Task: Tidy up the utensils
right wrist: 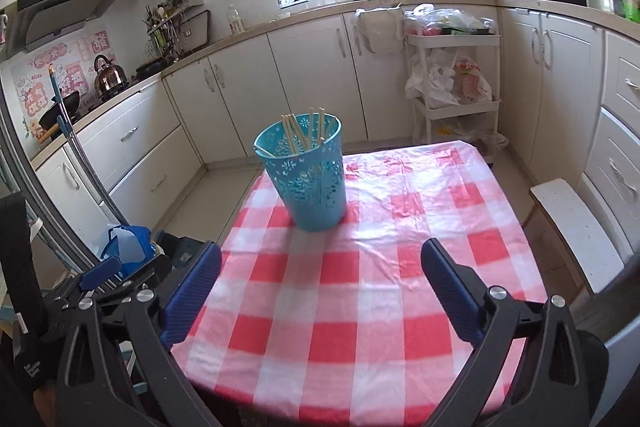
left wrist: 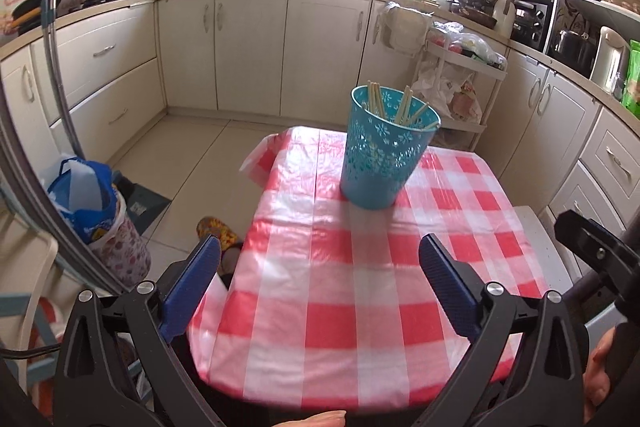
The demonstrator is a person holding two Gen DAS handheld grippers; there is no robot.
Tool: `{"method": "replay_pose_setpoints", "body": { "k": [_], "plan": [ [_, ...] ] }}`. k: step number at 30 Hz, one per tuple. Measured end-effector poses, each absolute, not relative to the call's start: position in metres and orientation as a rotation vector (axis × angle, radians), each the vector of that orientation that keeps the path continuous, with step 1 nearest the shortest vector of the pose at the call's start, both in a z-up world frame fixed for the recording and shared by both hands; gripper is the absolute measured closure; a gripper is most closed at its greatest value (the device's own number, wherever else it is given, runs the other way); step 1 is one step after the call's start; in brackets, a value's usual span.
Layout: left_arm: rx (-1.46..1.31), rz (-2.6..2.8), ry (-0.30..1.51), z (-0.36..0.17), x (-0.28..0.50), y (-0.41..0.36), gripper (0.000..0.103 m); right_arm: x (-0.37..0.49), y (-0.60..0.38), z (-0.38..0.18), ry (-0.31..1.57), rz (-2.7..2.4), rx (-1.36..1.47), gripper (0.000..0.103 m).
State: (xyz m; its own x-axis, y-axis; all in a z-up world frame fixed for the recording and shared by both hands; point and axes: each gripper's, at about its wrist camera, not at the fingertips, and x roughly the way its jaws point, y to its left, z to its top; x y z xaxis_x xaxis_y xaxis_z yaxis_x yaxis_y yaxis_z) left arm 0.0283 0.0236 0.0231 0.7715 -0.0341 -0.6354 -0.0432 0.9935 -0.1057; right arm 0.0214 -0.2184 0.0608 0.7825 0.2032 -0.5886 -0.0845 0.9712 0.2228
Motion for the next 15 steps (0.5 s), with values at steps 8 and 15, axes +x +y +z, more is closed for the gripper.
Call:
{"method": "replay_pose_setpoints", "body": {
  "k": [8,15],
  "plan": [
    [-0.098,0.017,0.681,0.046,-0.025,0.015,0.008,-0.042,-0.23,0.065,0.701,0.092,0.199,0.007],
    [-0.067,0.047,0.702,0.052,-0.069,0.006,0.008,-0.105,-0.222,0.07,0.706,0.094,0.182,0.007]
  ]
}}
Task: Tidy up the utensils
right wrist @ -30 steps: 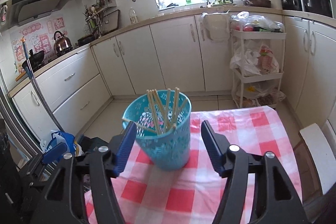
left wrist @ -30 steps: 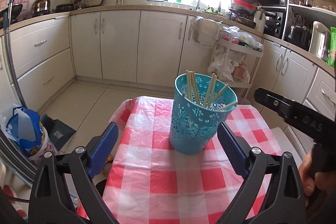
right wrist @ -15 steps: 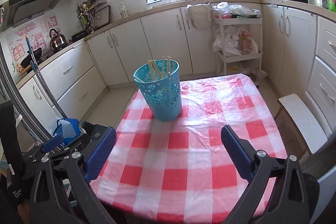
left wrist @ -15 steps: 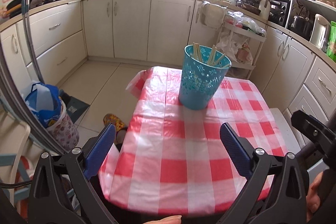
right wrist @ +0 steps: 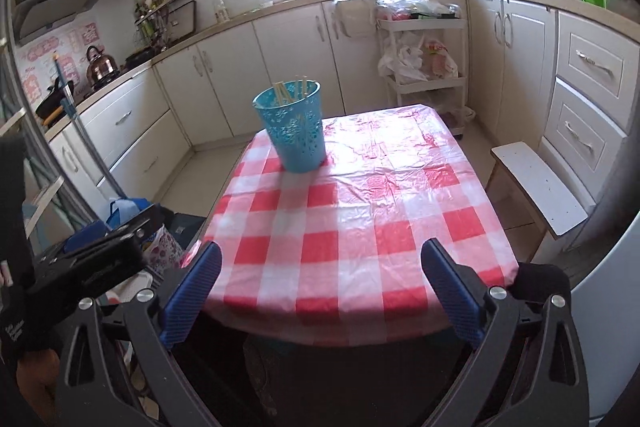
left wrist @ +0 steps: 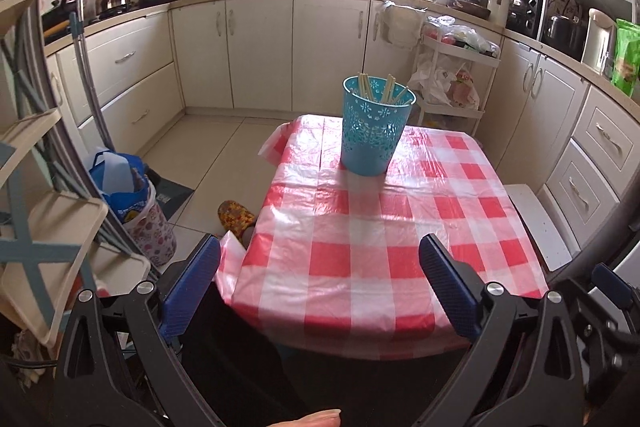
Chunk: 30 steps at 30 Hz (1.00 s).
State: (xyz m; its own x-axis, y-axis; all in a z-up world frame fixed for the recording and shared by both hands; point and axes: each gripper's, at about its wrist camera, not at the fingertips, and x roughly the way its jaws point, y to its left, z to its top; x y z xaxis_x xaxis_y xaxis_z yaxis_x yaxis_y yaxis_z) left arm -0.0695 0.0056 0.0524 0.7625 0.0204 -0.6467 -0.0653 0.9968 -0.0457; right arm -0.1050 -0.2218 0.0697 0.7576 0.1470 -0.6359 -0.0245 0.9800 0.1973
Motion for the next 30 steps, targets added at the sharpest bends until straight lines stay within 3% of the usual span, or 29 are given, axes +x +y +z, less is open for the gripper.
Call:
{"method": "replay_pose_setpoints", "body": {
  "k": [13,30],
  "plan": [
    [-0.046,0.005,0.659,0.067,-0.138,-0.001,0.008,-0.164,-0.228,0.09,0.62,0.096,0.214,0.007],
    [-0.008,-0.054,0.663,0.074,-0.17,-0.003,0.008,-0.187,-0.218,0.096,0.64,0.12,0.203,0.007]
  ]
}}
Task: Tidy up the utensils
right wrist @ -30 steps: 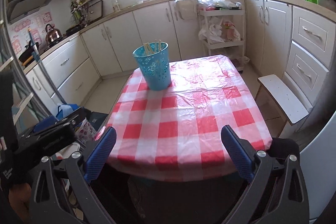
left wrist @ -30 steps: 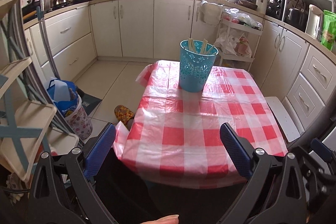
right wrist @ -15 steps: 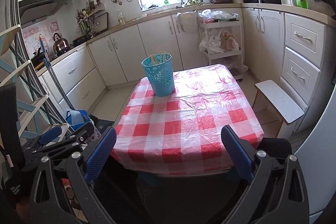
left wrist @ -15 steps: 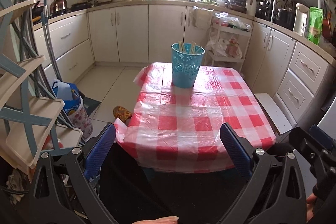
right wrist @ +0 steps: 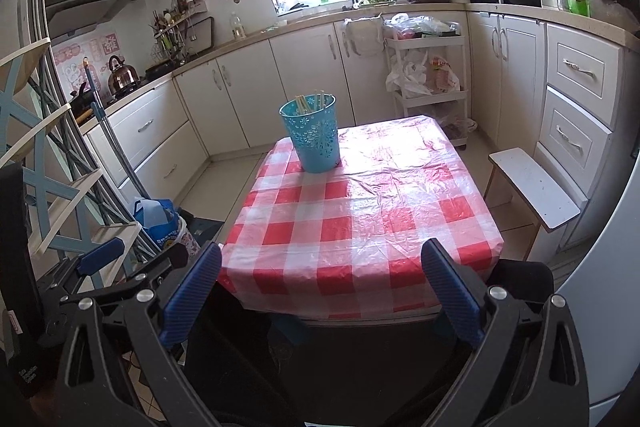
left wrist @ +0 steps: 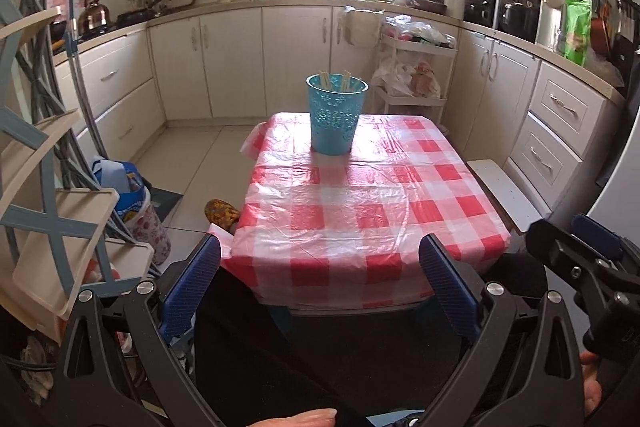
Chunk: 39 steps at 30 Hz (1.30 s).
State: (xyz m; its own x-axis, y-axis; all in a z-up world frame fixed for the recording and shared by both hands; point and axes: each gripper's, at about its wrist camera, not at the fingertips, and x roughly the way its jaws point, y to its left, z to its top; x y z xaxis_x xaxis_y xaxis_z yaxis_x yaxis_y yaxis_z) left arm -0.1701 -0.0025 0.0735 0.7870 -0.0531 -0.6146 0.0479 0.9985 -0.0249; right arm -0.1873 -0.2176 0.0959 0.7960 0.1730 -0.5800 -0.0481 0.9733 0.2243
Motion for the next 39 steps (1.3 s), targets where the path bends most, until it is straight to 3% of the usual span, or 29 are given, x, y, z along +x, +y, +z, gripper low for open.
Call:
{"method": "replay_pose_setpoints", "body": {
  "k": [39],
  "plan": [
    [-0.027,0.004,0.67,0.073,-0.171,0.014,0.008,-0.191,-0.211,0.097,0.658,0.126,0.195,0.007]
  ]
}}
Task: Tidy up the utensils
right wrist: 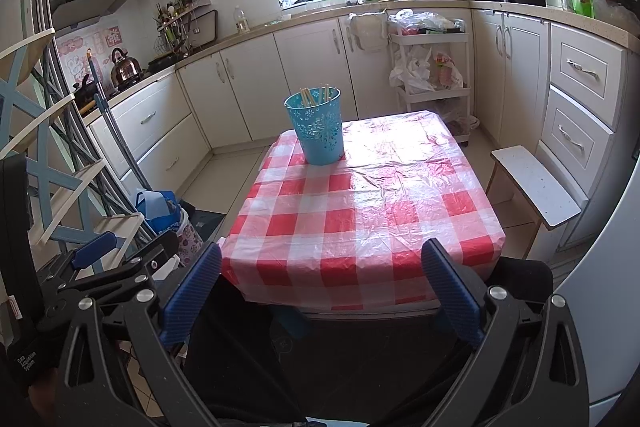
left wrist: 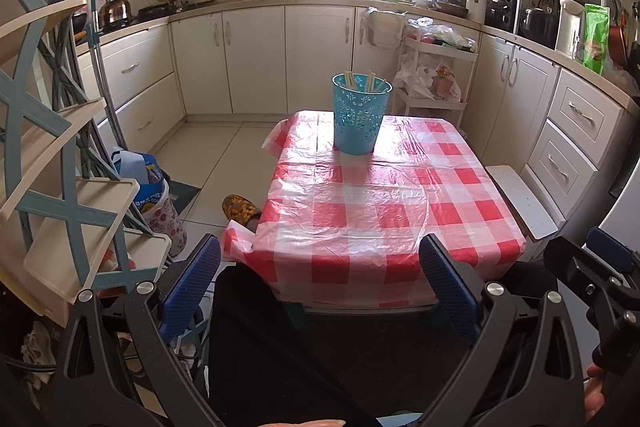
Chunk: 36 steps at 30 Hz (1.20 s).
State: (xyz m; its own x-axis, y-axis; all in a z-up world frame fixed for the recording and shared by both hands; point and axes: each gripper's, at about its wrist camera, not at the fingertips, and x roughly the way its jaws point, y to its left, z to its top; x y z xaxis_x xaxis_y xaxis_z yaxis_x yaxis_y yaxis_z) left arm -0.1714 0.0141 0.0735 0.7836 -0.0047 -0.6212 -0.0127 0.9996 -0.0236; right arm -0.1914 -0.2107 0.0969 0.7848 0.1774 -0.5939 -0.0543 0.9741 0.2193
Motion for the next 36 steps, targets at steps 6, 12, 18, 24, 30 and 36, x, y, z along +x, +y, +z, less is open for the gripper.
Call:
{"method": "replay_pose_setpoints", "body": {
  "k": [6,12,18,24,30,36],
  "plan": [
    [-0.028,0.004,0.67,0.0734,-0.1713,0.0142,0.008,-0.1915,-0.2104,0.0969,0.658,0.124,0.194,0.007],
    [-0.031,0.008,0.67,0.0736,-0.1733,0.0159,0.008,-0.1928,-0.2091,0.0961,0.66,0.126,0.192,0.007],
    [-0.03,0.009,0.67,0.0737,-0.1733,0.016,0.008,-0.1952,-0.2079,0.0929,0.666,0.128,0.19,0.007],
    [-0.029,0.008,0.669,0.0738,-0.1734,0.0169,0.008,-0.195,-0.2087,0.09,0.67,0.131,0.187,0.007],
    [-0.029,0.008,0.671,0.0737,-0.1734,0.0162,0.008,-0.1964,-0.2082,0.0897,0.67,0.131,0.187,0.007],
    [-0.029,0.009,0.67,0.0738,-0.1736,0.0161,0.008,-0.1964,-0.2078,0.0898,0.672,0.13,0.186,0.007]
  ]
}}
